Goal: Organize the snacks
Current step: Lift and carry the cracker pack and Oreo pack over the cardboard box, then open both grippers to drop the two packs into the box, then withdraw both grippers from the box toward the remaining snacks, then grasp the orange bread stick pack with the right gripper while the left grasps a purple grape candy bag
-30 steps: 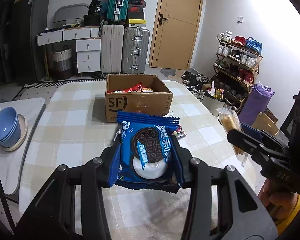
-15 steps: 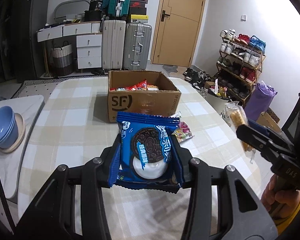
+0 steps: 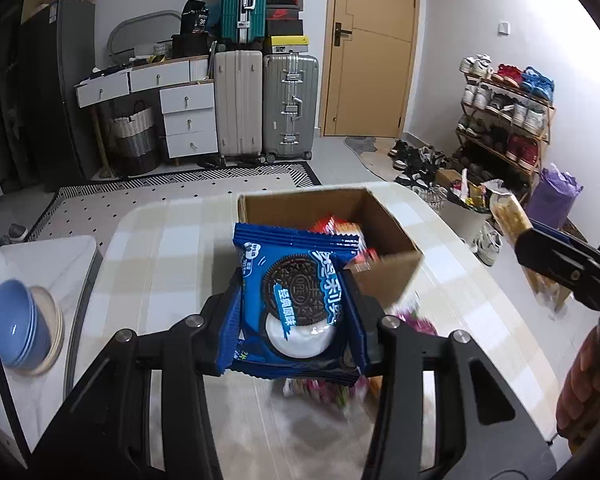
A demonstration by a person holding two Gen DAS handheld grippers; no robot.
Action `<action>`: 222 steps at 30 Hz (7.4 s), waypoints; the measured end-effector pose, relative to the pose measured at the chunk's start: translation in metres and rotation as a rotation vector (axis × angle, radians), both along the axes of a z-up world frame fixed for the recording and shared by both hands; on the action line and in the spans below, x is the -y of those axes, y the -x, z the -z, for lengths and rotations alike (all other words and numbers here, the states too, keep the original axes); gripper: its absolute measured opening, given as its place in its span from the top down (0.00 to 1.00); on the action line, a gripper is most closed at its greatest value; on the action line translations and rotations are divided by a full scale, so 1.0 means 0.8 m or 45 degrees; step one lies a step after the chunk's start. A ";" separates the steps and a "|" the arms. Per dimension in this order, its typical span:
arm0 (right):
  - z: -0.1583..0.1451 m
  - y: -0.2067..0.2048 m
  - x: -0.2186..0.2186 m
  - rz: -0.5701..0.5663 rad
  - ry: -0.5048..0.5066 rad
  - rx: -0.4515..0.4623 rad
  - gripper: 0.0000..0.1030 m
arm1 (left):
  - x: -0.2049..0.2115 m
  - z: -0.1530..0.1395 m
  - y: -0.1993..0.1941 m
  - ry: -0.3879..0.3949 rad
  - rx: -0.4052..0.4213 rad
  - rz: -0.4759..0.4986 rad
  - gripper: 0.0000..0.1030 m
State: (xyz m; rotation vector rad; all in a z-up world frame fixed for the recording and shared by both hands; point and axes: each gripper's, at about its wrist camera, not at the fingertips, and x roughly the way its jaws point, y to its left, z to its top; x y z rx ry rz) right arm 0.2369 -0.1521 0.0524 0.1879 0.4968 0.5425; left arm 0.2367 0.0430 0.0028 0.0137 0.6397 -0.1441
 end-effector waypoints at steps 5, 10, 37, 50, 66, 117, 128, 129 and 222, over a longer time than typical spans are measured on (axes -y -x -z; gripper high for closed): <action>-0.015 -0.067 -0.006 -0.010 -0.004 -0.049 0.43 | 0.004 -0.007 -0.079 0.013 -0.037 0.005 0.60; -0.018 -0.129 -0.017 -0.002 0.041 -0.079 0.43 | 0.007 0.004 -0.163 0.056 -0.135 0.039 0.60; 0.075 -0.265 -0.034 -0.020 0.152 -0.295 0.43 | 0.064 0.105 -0.340 -0.020 -0.288 0.124 0.60; 0.090 -0.262 -0.047 -0.004 0.201 -0.325 0.43 | 0.044 0.104 -0.293 -0.030 -0.275 0.126 0.60; 0.073 -0.240 -0.047 0.004 0.232 -0.271 0.26 | 0.031 0.089 -0.259 -0.029 -0.269 0.119 0.58; -0.058 0.252 0.032 0.130 0.066 0.448 0.01 | -0.019 -0.139 0.266 0.065 0.410 -0.117 0.00; 0.065 0.242 0.028 0.158 0.144 0.215 0.01 | -0.032 -0.017 0.278 0.049 0.244 -0.167 0.00; 0.075 0.235 0.028 0.161 0.142 0.179 0.01 | -0.032 -0.005 0.269 0.063 0.216 -0.165 0.00; 0.241 0.059 0.033 -0.075 -0.128 -0.395 0.65 | -0.007 0.209 -0.036 0.188 -0.393 -0.085 0.00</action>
